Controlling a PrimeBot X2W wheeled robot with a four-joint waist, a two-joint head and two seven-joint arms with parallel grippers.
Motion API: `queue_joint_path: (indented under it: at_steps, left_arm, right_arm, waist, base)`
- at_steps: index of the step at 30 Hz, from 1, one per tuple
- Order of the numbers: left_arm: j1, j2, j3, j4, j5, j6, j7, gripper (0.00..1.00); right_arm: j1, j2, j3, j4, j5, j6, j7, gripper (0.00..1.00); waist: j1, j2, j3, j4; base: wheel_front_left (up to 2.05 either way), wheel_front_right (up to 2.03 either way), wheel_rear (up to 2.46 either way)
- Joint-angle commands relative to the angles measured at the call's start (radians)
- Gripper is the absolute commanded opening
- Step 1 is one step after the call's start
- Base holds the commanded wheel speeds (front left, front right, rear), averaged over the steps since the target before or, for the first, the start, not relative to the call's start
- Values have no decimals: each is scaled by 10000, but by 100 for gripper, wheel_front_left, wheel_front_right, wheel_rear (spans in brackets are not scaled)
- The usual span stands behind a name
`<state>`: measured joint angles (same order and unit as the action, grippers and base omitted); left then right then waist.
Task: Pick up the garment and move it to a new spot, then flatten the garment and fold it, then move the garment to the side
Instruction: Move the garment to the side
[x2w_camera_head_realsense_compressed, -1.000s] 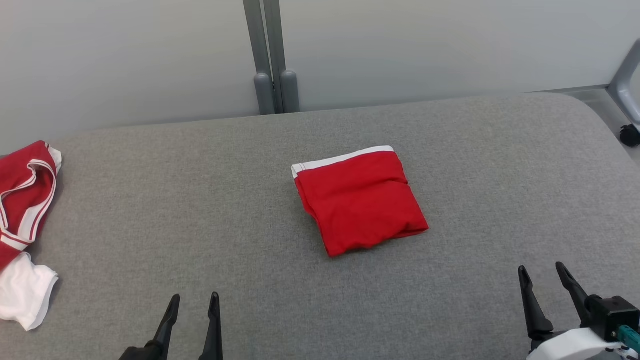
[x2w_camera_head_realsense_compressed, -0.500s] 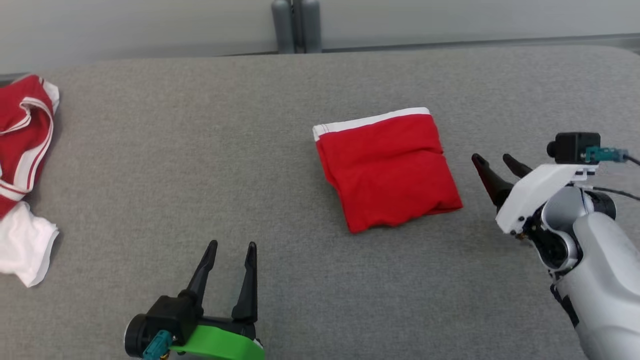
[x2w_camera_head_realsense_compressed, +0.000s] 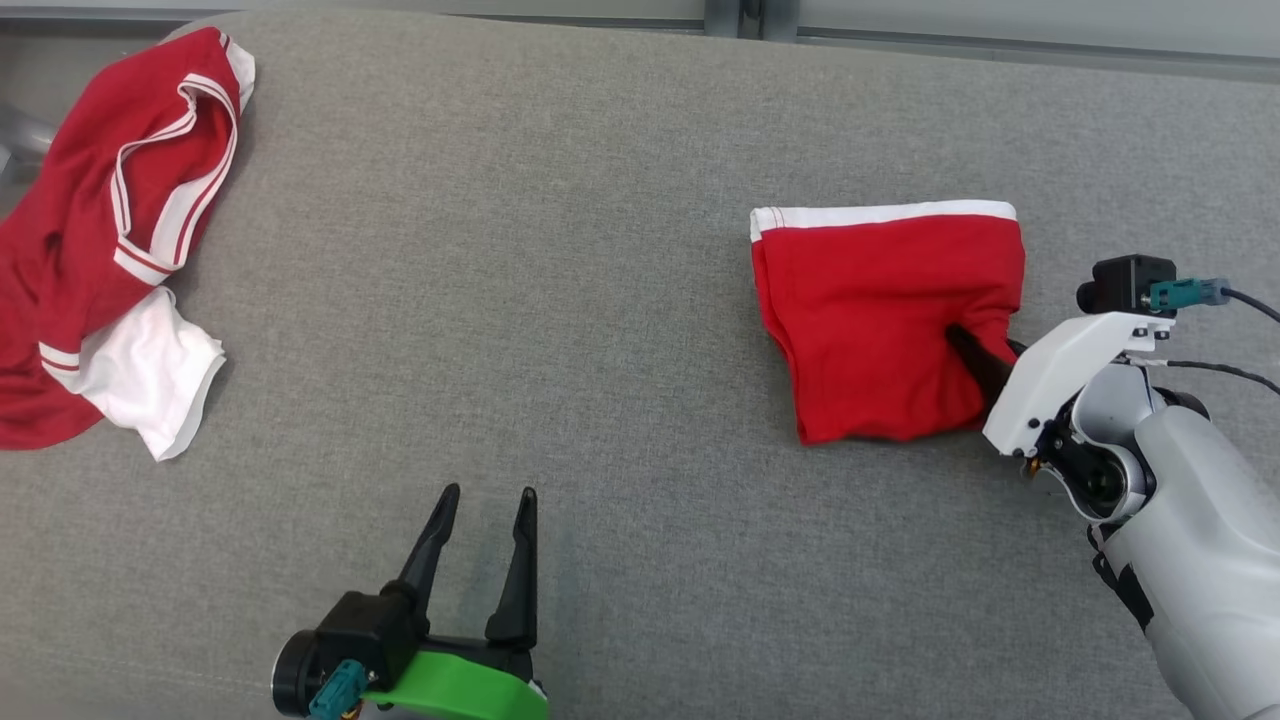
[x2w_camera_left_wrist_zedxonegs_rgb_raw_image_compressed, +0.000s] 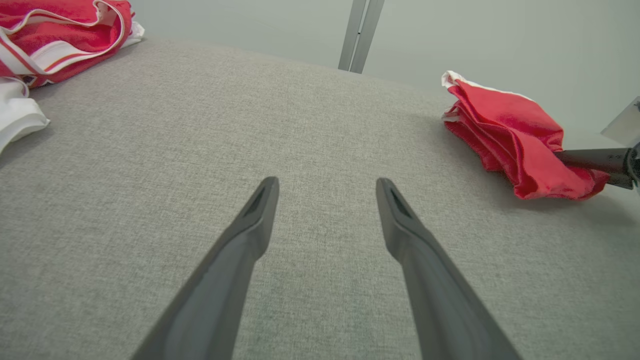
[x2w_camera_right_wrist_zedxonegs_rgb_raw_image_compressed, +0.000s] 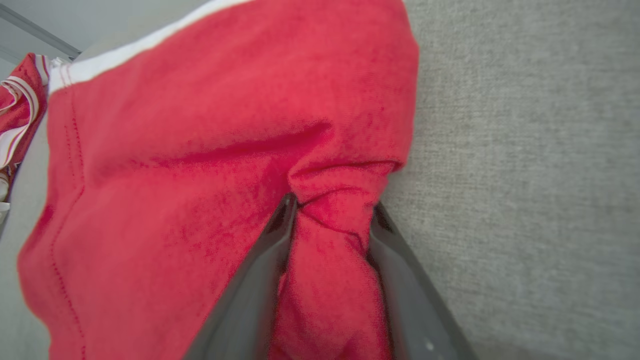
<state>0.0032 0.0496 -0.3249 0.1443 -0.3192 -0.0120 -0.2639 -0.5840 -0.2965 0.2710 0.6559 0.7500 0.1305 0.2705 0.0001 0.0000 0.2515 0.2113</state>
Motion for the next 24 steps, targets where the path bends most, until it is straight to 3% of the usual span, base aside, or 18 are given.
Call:
queue_joint_path:
  at_steps: [1, 8, 14, 19, 24]
  left_arm:
    - [-77, 22, 125, -62, 1, 76, -3, 100]
    - [-57, 24, 470, -118, 458, -79, -3, 100]
    - [-664, 36, 536, 87, 1248, -520, -3, 100]
    - [-1141, 42, 783, 79, 1753, -713, -3, 100]
    - [-1316, 45, 988, 14, 2045, -806, -3, 100]
  right_arm:
    - [-115, -51, 35, 39, 165, 3, -164, 0]
    - [-617, -461, 180, 278, 508, 0, -668, 0]
    - [-620, -937, 140, 852, 813, 0, -1351, 0]
    - [-896, -1341, 105, 1388, 690, 0, -2171, 0]
    - [-1717, -1956, -192, 2250, 402, 0, -2845, 0]
  waist:
    - [-1, 0, 180, -342]
    - [-1, 0, 692, -2613]
    - [-1, 0, 1540, -4305]
    - [-1, 0, 2194, -4698]
    - [-1, 0, 2726, -4430]
  base:
    - [0, 0, 0]
    - [0, 0, 0]
    - [0, 0, 0]
    - [0, 0, 0]
    - [0, 0, 0]
